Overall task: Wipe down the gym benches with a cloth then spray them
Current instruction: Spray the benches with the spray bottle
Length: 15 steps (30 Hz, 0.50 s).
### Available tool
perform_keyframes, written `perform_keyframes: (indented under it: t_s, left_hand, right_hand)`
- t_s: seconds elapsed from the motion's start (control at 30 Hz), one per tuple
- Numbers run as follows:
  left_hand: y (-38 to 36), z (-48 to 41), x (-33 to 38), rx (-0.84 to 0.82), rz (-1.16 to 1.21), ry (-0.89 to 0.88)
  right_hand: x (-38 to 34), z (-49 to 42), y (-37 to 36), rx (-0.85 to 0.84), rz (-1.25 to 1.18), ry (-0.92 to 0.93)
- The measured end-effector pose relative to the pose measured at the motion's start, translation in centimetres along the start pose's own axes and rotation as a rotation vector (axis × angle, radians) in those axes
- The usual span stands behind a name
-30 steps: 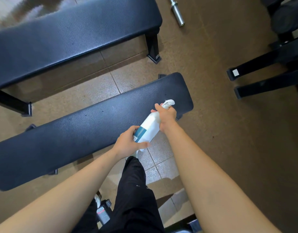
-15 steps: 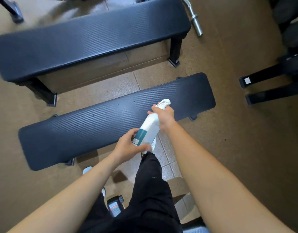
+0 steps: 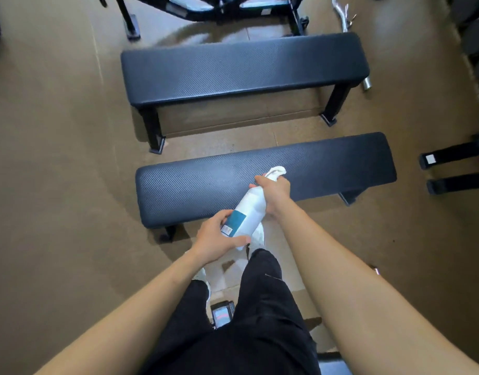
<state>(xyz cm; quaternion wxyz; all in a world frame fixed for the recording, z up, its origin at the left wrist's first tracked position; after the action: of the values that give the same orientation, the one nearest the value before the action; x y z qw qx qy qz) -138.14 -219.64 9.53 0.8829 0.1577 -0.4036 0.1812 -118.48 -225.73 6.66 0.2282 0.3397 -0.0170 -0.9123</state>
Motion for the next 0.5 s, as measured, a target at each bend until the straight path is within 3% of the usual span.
perform_keyframes:
  t_s: [0.23, 0.5]
  left_hand:
    - [6.9, 4.2, -2.4, 0.138, -0.017, 0.053]
    - [15.3, 4.3, -4.2, 0.203, -0.085, 0.106]
  right_hand:
    - [2.6, 3.3, -8.2, -0.195, -0.018, -0.054]
    - [3.3, 4.7, -17.5, -0.236, -0.016, -0.101]
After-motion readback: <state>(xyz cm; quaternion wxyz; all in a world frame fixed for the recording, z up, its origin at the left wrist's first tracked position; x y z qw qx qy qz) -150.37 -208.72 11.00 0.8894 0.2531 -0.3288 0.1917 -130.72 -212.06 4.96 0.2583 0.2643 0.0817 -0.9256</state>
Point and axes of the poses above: each hand's wrist, its own z-axis away from the middle knuckle, its own y-axis out of the back of the hand, x = y × z, the point moved 6 cm from there along -z, towards the middle knuckle, and after that the axes turned 6 degrees about z, right-handed, at the moved point
